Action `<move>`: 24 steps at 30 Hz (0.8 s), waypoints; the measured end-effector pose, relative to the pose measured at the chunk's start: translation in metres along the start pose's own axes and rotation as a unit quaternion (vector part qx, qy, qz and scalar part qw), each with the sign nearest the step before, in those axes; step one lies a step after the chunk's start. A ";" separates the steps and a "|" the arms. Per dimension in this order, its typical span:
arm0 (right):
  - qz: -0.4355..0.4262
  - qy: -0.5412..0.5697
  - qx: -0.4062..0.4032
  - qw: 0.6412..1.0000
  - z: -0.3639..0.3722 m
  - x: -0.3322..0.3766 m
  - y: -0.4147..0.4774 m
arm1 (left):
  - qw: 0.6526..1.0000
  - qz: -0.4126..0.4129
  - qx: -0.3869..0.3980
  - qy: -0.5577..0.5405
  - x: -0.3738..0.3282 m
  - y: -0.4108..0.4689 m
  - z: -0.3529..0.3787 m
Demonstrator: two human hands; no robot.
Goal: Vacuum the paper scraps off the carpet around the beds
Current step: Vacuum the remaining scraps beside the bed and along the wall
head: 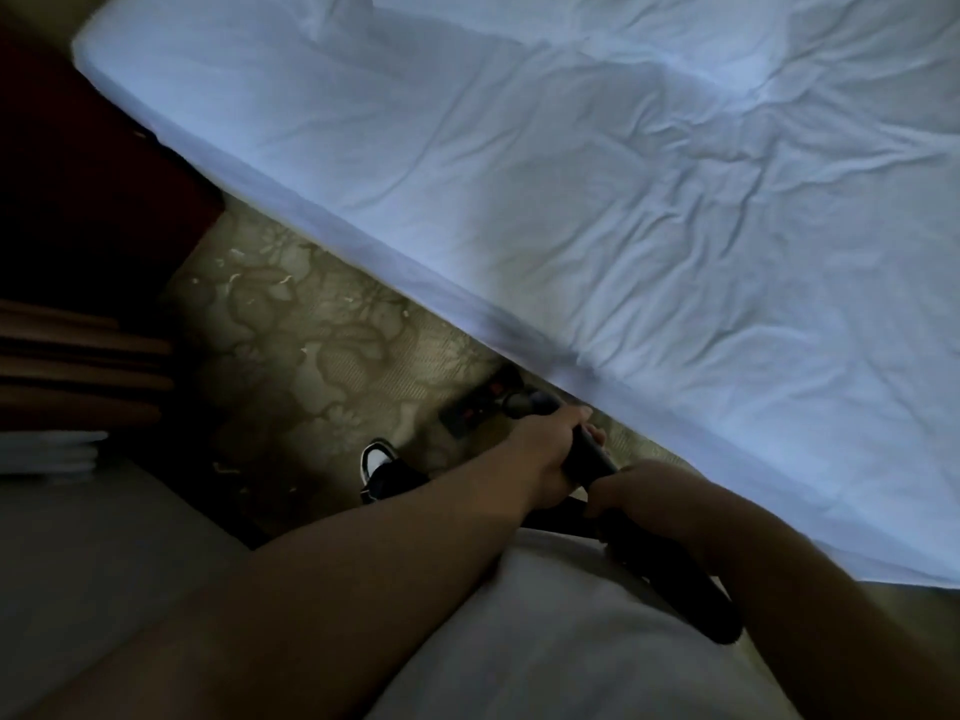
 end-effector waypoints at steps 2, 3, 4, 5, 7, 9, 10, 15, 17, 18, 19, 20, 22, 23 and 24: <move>-0.009 0.003 0.001 1.000 -0.001 -0.005 -0.005 | 1.000 -0.010 0.002 -0.002 0.004 -0.005 0.003; -0.014 0.001 0.000 1.000 -0.001 -0.005 -0.007 | 1.000 -0.015 0.003 -0.005 0.006 -0.008 0.003; -0.017 -0.002 -0.003 1.000 -0.001 -0.005 -0.009 | 1.000 -0.015 0.005 -0.008 0.007 -0.009 0.002; -0.019 -0.005 -0.006 1.000 0.000 -0.005 -0.011 | 1.000 -0.014 0.005 -0.014 0.006 -0.010 0.001; -0.021 -0.010 -0.008 1.000 0.006 0.000 -0.013 | 1.000 -0.007 0.003 -0.016 0.001 -0.011 -0.006; -0.033 -0.019 -0.009 0.999 0.014 0.008 -0.011 | 1.000 -0.003 -0.001 -0.008 -0.007 -0.011 -0.016; -0.040 -0.022 -0.010 0.999 0.019 0.014 -0.009 | 1.000 0.002 -0.001 -0.005 -0.012 -0.009 -0.021; -0.076 -0.021 -0.004 0.997 0.047 0.063 0.003 | 0.998 0.058 -0.001 -0.005 -0.056 0.006 -0.062; -0.086 -0.008 0.002 0.996 0.061 0.094 0.005 | 0.997 0.070 -0.010 -0.010 -0.083 0.016 -0.084; -0.089 -0.007 0.003 0.996 0.070 0.112 0.005 | 0.997 0.077 -0.015 -0.007 -0.098 0.021 -0.098; -0.091 -0.011 0.003 0.996 0.080 0.129 0.005 | 0.996 0.085 -0.023 -0.001 -0.113 0.025 -0.111; -0.094 -0.013 0.002 0.995 0.091 0.148 0.006 | 0.995 0.090 -0.031 0.000 -0.128 0.030 -0.127; -0.104 -0.017 -0.004 0.994 0.115 0.187 0.007 | 0.995 0.090 -0.040 -0.009 -0.157 0.037 -0.161; -0.110 -0.020 -0.007 0.994 0.128 0.205 0.008 | 0.995 0.086 -0.041 -0.010 -0.171 0.040 -0.177; -0.112 -0.025 -0.006 0.993 0.141 0.224 0.008 | 0.996 0.082 -0.041 -0.013 -0.186 0.041 -0.194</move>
Point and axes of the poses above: each hand's wrist, its own y-axis towards the middle knuckle, its own z-axis out of the palm, x = y × z, the point moved 4 cm from there along y, towards the middle knuckle, and after that the axes turned 13 degrees about z, right-handed, at the moved point
